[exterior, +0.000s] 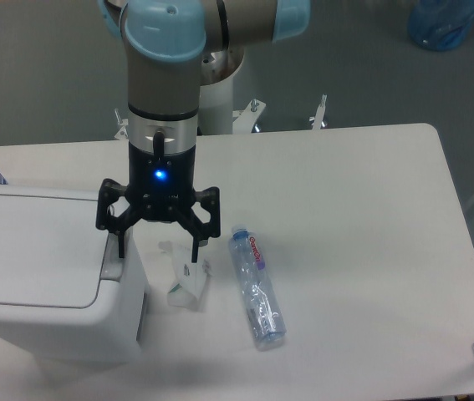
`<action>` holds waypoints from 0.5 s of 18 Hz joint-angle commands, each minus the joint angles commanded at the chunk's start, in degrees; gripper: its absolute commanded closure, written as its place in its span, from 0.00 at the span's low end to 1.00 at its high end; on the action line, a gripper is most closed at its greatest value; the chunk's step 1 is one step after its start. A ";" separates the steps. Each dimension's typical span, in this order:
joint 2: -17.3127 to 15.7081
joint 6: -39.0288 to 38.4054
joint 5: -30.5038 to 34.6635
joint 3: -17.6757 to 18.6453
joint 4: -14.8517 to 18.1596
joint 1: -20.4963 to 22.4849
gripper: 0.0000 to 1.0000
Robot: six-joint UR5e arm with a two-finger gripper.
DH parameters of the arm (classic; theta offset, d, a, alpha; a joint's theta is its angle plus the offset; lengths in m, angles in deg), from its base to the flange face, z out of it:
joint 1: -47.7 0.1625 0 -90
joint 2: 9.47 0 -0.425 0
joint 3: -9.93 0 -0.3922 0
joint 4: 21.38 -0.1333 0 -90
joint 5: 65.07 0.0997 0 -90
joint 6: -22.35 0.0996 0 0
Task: Open the trash can
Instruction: 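Lower the gripper finger onto the lid's raised tab, then press down on the lid tab with the gripper finger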
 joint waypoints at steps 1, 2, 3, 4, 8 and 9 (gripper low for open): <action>0.00 0.00 0.09 0.00 0.00 0.00 0.00; 0.09 0.00 0.09 0.00 0.00 0.00 0.00; 0.17 0.00 0.09 0.00 0.00 0.00 0.00; 0.35 0.09 0.09 0.00 -0.09 0.00 0.00; 0.35 0.09 0.09 0.00 -0.09 0.00 0.00; 0.35 0.09 0.09 0.00 -0.09 0.00 0.00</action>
